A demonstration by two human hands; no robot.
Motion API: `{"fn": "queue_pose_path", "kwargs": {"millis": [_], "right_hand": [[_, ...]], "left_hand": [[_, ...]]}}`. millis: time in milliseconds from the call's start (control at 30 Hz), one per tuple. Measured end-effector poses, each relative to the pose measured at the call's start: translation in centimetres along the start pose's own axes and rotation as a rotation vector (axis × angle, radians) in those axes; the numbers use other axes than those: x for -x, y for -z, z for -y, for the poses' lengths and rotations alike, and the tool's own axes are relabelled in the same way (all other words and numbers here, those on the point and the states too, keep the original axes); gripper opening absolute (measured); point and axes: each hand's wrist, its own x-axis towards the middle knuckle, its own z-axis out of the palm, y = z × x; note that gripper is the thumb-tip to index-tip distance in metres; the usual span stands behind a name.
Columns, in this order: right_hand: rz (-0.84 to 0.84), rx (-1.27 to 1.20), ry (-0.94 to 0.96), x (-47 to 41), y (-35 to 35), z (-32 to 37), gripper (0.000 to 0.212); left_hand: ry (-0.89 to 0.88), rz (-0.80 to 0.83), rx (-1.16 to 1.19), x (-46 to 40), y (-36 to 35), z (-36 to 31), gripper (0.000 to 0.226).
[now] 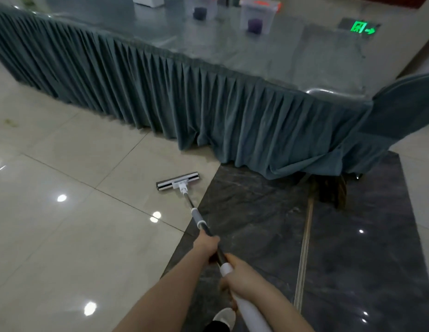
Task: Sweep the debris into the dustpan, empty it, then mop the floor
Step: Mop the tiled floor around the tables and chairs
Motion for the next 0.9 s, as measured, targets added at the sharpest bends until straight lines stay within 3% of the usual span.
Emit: {"fn": "queue_pose_path", "kwargs": {"millis": [133, 267, 433, 600, 733, 900], "right_hand": [[0.011, 0.048, 0.047, 1.5, 6.9, -3.1, 0.053], [0.089, 0.085, 0.064, 2.9, 13.7, -7.9, 0.049], [0.147, 0.075, 0.091, 5.3, 22.5, -15.4, 0.032], [0.213, 0.084, 0.042, 9.4, 30.1, -23.3, 0.037], [0.346, 0.090, -0.014, 13.2, 34.0, -26.7, 0.054], [0.311, 0.044, 0.060, 13.0, 34.4, -26.1, 0.060]], "left_hand": [[0.057, -0.003, 0.179, 1.7, -6.5, -2.2, 0.049], [0.042, -0.064, 0.269, 4.4, -14.0, -3.0, 0.038], [-0.011, -0.090, 0.443, 6.8, -25.3, -3.1, 0.047], [0.043, -0.062, 0.477, 11.2, -36.2, -3.1, 0.069], [0.078, -0.148, 0.552, 12.8, -41.0, -2.7, 0.058], [0.044, -0.328, 0.579, 11.7, -41.1, -4.3, 0.043]]}}
